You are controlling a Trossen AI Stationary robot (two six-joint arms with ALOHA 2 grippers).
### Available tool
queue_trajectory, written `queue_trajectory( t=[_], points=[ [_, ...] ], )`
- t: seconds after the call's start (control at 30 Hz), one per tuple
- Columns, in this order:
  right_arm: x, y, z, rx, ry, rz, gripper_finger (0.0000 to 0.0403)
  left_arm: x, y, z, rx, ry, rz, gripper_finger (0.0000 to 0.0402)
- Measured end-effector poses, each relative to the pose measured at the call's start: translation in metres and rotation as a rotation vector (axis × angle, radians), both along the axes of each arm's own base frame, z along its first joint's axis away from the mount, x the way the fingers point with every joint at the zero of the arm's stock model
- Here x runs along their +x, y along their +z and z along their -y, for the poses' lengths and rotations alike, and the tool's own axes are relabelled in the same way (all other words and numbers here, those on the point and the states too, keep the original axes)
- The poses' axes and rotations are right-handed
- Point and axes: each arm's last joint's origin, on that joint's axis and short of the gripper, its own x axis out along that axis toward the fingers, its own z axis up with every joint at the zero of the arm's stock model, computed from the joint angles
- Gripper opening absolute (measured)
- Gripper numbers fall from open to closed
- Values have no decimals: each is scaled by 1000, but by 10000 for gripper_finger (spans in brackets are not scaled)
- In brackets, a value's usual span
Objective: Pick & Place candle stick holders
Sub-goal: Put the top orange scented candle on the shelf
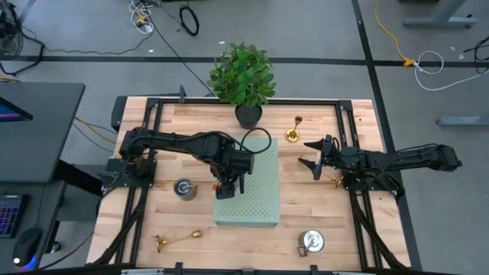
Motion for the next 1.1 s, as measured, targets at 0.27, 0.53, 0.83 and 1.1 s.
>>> queue_trajectory(
  t=[0.27, 0.53, 0.83, 1.1],
  points=[
    [0, 0, 0, 0, 0, 0, 348, 1, 0, 0, -2, 0, 7, 392],
    [0, 0, 0, 0, 0, 0, 348, 1, 0, -1, 57, 9, 22, 392],
    [0, 0, 0, 0, 0, 0, 348, -2, 0, 8, 112, -33, 11, 398],
    [0, 0, 0, 0, 0, 0, 348, -2, 0, 8, 130, -33, 10, 399]
  ],
)
